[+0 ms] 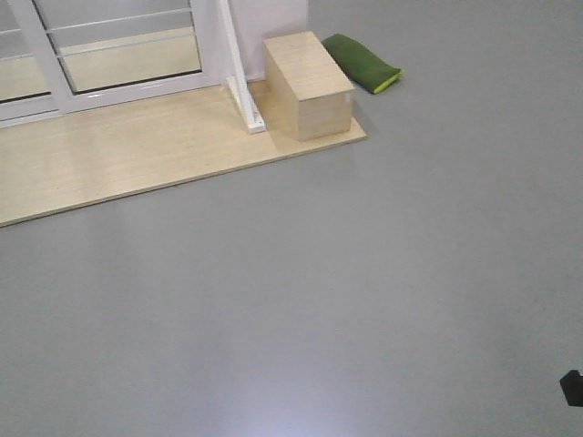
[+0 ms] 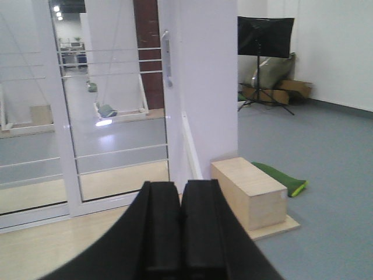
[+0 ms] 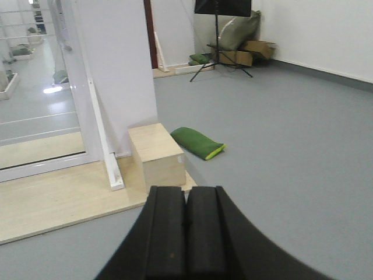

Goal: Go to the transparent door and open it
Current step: 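Drive forward up to the white-framed glass sliding door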

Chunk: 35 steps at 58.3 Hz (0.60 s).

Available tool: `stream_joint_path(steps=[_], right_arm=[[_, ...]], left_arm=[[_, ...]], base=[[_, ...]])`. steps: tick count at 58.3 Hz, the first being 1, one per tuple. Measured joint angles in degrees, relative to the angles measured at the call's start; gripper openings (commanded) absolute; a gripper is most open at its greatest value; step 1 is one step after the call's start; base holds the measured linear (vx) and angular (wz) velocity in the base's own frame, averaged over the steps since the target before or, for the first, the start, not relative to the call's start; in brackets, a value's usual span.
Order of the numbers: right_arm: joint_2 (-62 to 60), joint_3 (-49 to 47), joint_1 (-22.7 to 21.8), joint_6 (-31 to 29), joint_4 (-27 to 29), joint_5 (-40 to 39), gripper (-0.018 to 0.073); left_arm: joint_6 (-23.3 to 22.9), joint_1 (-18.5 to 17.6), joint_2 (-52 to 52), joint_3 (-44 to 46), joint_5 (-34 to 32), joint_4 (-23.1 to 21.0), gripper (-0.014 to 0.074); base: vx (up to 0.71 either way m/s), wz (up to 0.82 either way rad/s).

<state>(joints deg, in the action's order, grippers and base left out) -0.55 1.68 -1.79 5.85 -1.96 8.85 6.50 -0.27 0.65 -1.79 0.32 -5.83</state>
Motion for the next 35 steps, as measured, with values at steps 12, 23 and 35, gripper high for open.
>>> stream_joint_path(steps=[12, 23, 35], right_arm=[[0.0, 0.0, 0.0, 0.0, 0.0, 0.0, -0.0009], [0.0, 0.0, 0.0, 0.0, 0.0, 0.0, -0.0009], [0.0, 0.0, 0.0, 0.0, 0.0, 0.0, -0.0009]], left_arm=[[0.0, 0.0, 0.0, 0.0, 0.0, 0.0, -0.0006], [0.0, 0.0, 0.0, 0.0, 0.0, 0.0, -0.0006], [0.0, 0.0, 0.0, 0.0, -0.3, 0.0, -0.0006]], base=[[0.63, 0.45], [0.62, 0.39], [0.61, 0.38]])
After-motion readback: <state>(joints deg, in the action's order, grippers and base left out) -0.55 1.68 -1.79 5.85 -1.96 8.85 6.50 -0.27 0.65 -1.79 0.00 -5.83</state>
